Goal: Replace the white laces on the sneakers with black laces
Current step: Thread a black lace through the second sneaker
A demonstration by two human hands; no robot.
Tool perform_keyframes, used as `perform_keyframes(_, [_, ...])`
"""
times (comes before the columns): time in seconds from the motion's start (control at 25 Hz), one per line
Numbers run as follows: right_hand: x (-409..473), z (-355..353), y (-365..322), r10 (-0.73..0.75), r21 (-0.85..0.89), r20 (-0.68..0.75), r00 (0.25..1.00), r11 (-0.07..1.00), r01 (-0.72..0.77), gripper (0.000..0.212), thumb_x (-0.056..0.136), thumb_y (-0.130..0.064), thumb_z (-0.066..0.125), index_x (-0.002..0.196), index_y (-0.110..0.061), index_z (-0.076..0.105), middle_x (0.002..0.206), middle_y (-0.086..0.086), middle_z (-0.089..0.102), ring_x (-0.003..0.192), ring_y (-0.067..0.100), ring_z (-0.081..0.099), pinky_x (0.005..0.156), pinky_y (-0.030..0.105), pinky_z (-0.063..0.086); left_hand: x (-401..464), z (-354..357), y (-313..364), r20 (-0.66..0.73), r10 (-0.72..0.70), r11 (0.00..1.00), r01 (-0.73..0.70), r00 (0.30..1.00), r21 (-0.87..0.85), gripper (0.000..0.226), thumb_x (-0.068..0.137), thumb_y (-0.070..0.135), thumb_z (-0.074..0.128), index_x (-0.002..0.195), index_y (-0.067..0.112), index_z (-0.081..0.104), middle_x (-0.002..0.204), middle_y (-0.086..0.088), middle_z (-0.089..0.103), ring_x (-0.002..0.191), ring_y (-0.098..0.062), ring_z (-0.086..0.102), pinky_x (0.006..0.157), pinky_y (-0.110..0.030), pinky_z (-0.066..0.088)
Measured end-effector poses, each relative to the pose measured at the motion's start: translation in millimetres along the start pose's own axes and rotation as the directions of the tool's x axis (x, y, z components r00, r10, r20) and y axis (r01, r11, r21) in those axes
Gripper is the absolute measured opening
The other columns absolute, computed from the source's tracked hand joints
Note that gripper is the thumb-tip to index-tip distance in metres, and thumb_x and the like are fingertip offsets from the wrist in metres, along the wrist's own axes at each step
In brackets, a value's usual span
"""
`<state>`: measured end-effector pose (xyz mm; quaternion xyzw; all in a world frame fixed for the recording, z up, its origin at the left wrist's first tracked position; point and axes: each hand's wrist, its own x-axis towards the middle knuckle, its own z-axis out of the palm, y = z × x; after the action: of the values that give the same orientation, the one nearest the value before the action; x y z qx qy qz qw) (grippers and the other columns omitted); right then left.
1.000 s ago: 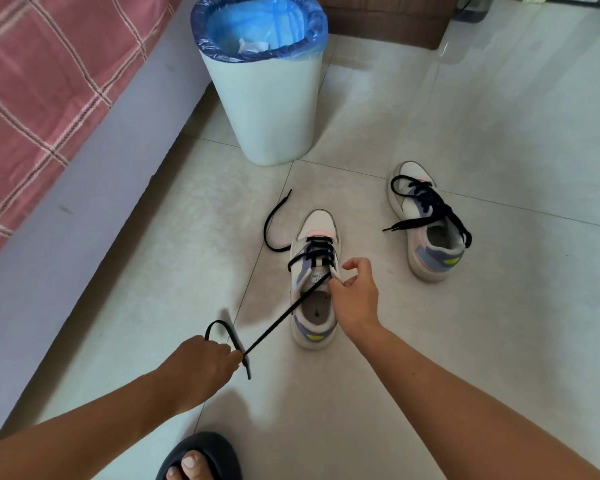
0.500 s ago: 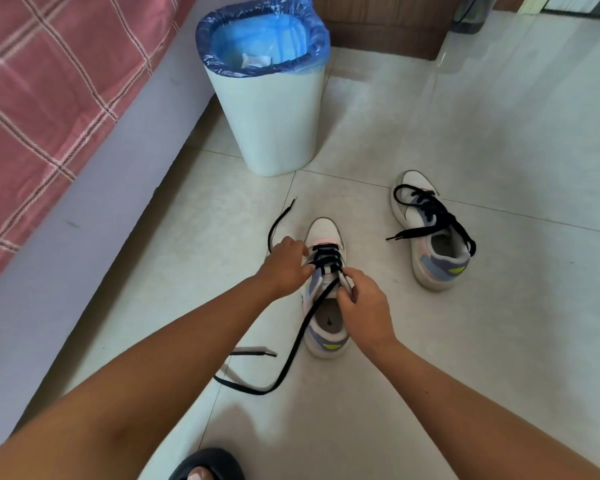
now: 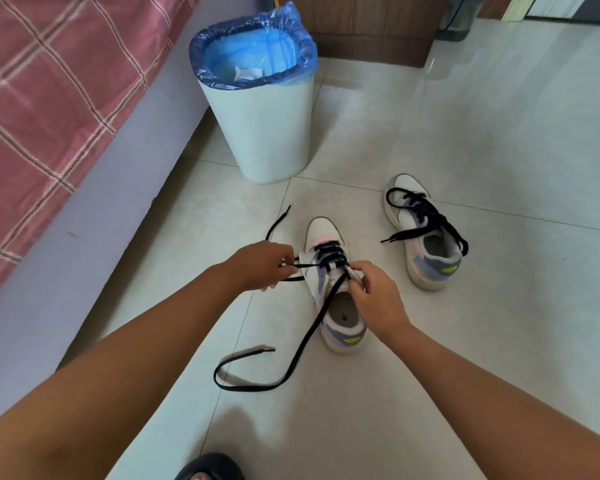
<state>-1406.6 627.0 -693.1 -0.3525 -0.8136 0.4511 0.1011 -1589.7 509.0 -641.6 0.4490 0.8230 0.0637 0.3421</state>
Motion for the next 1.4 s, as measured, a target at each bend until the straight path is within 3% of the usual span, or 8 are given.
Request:
perform_keyframes(0.2, [-6.7, 8.5, 2.2, 0.048, 0.022, -0.01, 0.999, 0.999, -0.047, 0.024, 0.09, -0.006, 0.05, 0.11, -0.013, 0.06, 0.083, -0.003, 0.054, 0.07, 0.01, 0.046, 0.065, 0.02, 0.032, -29.4, 6.3, -12.5, -0.117, -0.092, 0.826, 0.142, 0.989, 0.546, 0.012, 0.095, 0.008, 0.037, 0.098, 0.012, 0.048, 0.066, -0.001, 0.039, 0.05, -0.014, 0.033, 0.047, -0.025, 0.023])
perform_keyframes(0.36, [-1.2, -2.5, 10.3, 0.112, 0.029, -0.062, 0.992, 0.994, -0.11, 0.019, 0.09, -0.005, 0.05, 0.106, -0.012, 0.058, 0.066, -0.008, 0.042, 0.061, 0.009, 0.041, 0.055, 0.021, 0.033, -50.1, -5.8, -41.1, -0.068, -0.375, 0.927, 0.372, 0.924, -0.057, 0.017, 0.098, 0.014, 0.034, 0.098, 0.012, 0.051, 0.089, -0.01, 0.055, 0.057, -0.028, 0.062, 0.056, -0.032, 0.041])
perform_keyframes(0.48, [5.2, -13.3, 12.8, 0.112, -0.044, -0.024, 0.993, 0.993, -0.113, 0.021, 0.089, -0.006, 0.051, 0.107, -0.013, 0.058, 0.066, -0.004, 0.043, 0.061, 0.014, 0.042, 0.054, 0.021, 0.034, -70.6, -11.3, -53.3, 0.125, -0.378, 0.767, 0.386, 0.917, -0.513, 0.032, 0.096, 0.042, 0.048, 0.088, 0.013, 0.058, 0.078, -0.003, 0.044, 0.062, -0.019, 0.055, 0.052, -0.029, 0.042])
perform_keyframes(0.64, [5.8, -16.1, 9.0, 0.125, -0.058, -0.01, 0.992, 0.99, -0.125, 0.022, 0.089, -0.006, 0.051, 0.108, -0.015, 0.056, 0.065, -0.003, 0.044, 0.06, 0.012, 0.043, 0.054, 0.023, 0.035, -88.4, -33.9, -70.2, 0.057, -0.318, 0.238, 0.137, 0.947, -0.962, 0.031, 0.086, 0.038, 0.053, 0.064, 0.016, 0.049, 0.061, 0.002, 0.031, 0.047, -0.01, 0.03, 0.05, -0.023, 0.033])
perform_keyframes(0.92, [5.2, -16.8, 4.4, 0.167, -0.064, -0.037, 0.985, 0.984, -0.169, 0.025, 0.089, -0.005, 0.051, 0.112, -0.015, 0.055, 0.064, 0.003, 0.046, 0.06, 0.015, 0.045, 0.056, 0.025, 0.036, -102.0, -83.6, -105.5, -0.287, -0.402, -0.221, -0.397, 0.869, -0.891, 0.027, 0.086, 0.032, 0.05, 0.066, 0.02, 0.063, 0.052, 0.01, 0.043, 0.043, -0.004, 0.038, 0.049, -0.017, 0.042])
perform_keyframes(1.04, [4.7, -17.3, 1.8, 0.184, -0.068, -0.032, 0.982, 0.98, -0.185, 0.025, 0.09, -0.006, 0.051, 0.114, -0.014, 0.055, 0.065, 0.006, 0.048, 0.061, 0.018, 0.047, 0.056, 0.028, 0.037, -100.8, -90.8, -123.6, -0.362, -0.506, -0.299, -0.552, 0.783, -0.778, 0.019, 0.094, 0.023, 0.045, 0.082, 0.017, 0.059, 0.059, 0.01, 0.05, 0.049, -0.004, 0.046, 0.055, -0.017, 0.046])
perform_keyframes(1.28, [3.5, -17.6, -0.5, 0.193, -0.035, -0.07, 0.979, 0.98, -0.196, 0.026, 0.091, -0.006, 0.052, 0.115, -0.013, 0.056, 0.074, 0.012, 0.055, 0.069, 0.029, 0.05, 0.058, 0.034, 0.035, -98.4, -85.4, -140.4, -0.416, -0.597, -0.176, -0.618, 0.686, -0.766, 0.031, 0.097, 0.0, 0.039, 0.087, 0.014, 0.065, 0.079, 0.004, 0.066, 0.067, -0.006, 0.063, 0.07, -0.022, 0.056])
perform_keyframes(1.4, [7.9, -16.3, 5.1, 0.193, -0.045, -0.084, 0.978, 0.979, -0.197, 0.028, 0.09, -0.004, 0.052, 0.117, -0.011, 0.056, 0.08, 0.016, 0.056, 0.074, 0.031, 0.051, 0.064, 0.033, 0.034, -97.5, -88.2, -137.7, -0.348, -0.655, -0.249, -0.626, 0.671, -0.739, 0.025, 0.097, 0.0, 0.041, 0.088, 0.004, 0.065, 0.079, -0.005, 0.068, 0.061, -0.009, 0.066, 0.062, -0.017, 0.055])
